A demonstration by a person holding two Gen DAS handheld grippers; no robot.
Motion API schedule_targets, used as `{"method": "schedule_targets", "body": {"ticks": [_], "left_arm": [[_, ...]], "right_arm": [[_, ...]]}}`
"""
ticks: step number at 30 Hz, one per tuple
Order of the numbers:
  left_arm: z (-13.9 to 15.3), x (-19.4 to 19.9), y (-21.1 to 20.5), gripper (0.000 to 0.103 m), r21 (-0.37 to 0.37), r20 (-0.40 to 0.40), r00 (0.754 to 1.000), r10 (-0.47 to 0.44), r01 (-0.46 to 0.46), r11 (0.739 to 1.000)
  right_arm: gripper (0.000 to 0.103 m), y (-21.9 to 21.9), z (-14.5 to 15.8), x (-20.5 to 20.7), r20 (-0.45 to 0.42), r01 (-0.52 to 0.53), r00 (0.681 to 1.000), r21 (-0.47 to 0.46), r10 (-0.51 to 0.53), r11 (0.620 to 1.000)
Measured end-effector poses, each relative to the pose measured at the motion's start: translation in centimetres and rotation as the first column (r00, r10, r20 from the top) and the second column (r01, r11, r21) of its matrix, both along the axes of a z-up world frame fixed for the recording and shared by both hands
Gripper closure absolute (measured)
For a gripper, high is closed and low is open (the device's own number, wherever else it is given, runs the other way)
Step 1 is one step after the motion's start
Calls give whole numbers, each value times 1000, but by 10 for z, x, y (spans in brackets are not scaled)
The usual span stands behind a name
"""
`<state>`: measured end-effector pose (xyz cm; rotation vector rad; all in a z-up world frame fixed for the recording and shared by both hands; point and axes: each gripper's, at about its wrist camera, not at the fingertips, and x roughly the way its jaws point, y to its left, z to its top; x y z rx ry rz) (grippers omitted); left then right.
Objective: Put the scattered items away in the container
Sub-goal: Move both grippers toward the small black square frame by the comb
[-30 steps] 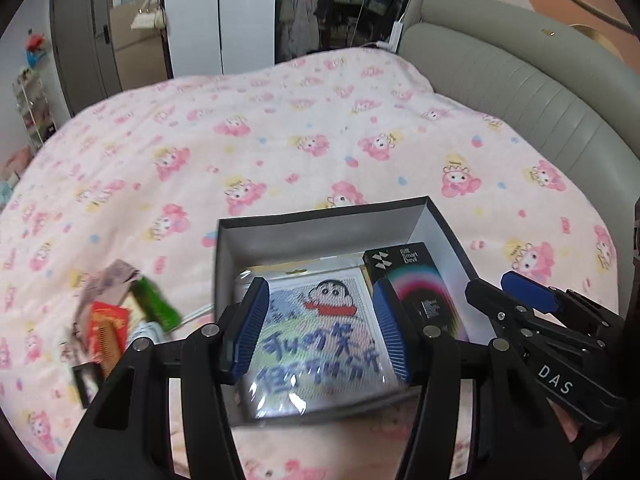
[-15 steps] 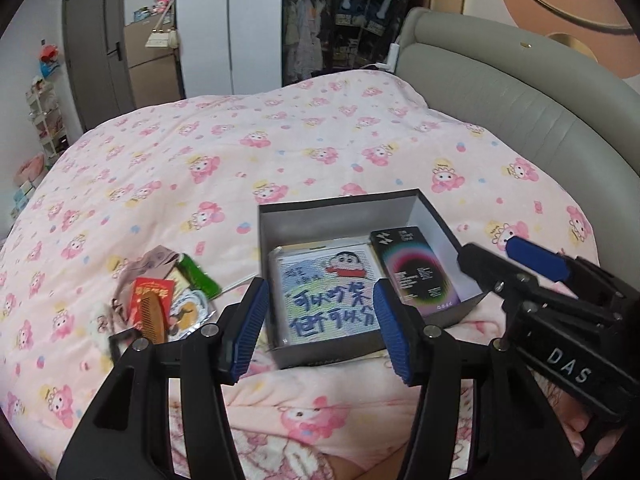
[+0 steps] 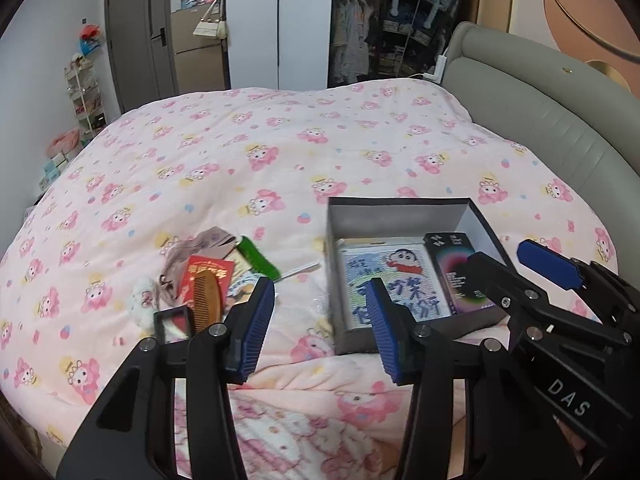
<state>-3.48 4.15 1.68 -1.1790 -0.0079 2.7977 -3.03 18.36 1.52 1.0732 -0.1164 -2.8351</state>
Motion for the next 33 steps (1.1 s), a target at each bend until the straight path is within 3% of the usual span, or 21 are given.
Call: {"method": "schedule_targets", "body": {"ticks": [6,10,13,22,26,29,33], "left_arm": [[-15,6,-49,55,-7,42,998,54,-54,999],[-32,9,-74,52,56,86,996,25,-30,998],[-44,4,-86,52,32,105,993,55,-58,998],[-68,-12,-151,51,54,133,976,170,-178,983],[-81,-21,-164,51,-28,128,972,198,-196,980],[-96,-29,-182,51,29,177,965,195,-203,979],[-121,-44,-209,51,71,242,942,233,-257,964]], "right_arm": [[48,-46,-13,-15,43,-108,993,-45,110,993],[48,-94,-29,-29,106,-203,971,-112,215,973],[49,-131,-37,-31,109,-276,951,-119,289,954],[49,-156,-54,-67,155,-242,956,-58,248,969],[49,-158,-75,-87,220,-215,948,-89,230,973],[49,-155,-98,-102,289,-180,933,-143,215,973],[49,-164,-127,-114,357,-185,910,-108,211,977]]}}
